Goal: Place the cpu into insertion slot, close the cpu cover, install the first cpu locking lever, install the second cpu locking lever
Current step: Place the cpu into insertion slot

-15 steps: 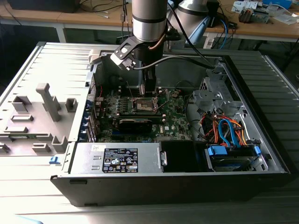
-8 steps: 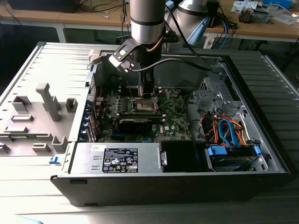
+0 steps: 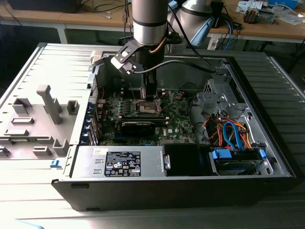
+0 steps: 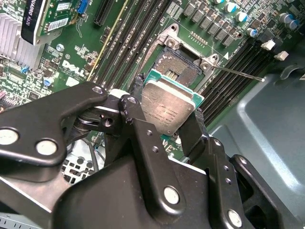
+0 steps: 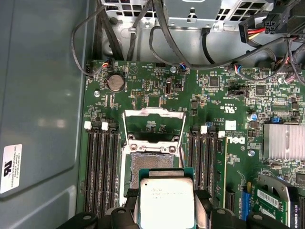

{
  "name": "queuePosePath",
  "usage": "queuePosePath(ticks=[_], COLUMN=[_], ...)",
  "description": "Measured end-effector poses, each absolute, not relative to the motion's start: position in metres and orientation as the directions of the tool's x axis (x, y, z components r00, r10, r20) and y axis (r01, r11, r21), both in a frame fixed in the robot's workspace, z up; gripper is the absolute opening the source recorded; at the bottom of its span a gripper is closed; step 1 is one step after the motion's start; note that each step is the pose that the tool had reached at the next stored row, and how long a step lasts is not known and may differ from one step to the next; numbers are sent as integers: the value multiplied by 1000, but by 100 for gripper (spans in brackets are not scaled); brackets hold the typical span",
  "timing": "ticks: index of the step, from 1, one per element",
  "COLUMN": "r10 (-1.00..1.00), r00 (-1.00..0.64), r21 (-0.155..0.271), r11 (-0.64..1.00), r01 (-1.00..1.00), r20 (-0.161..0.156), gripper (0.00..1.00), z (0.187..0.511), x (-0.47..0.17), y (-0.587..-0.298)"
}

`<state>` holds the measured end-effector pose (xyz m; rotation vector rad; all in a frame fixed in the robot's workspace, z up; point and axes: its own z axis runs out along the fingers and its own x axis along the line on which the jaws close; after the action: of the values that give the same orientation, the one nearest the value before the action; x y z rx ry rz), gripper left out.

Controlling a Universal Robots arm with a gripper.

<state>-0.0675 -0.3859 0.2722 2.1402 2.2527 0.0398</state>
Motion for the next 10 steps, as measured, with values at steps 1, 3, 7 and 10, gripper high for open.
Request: queuePosePath(ticks=[1, 3, 7, 10], r10=[999, 999, 999, 999], r00=[-51, -51, -51, -51], r21=[42, 42, 42, 42], r11=[51, 51, 51, 51], r01=[998, 998, 998, 998], r20=[-7, -7, -8, -8], gripper=[55, 55, 55, 55], z=[272, 272, 271, 270], x=[-68, -68, -69, -70], y=[-386, -386, -386, -386])
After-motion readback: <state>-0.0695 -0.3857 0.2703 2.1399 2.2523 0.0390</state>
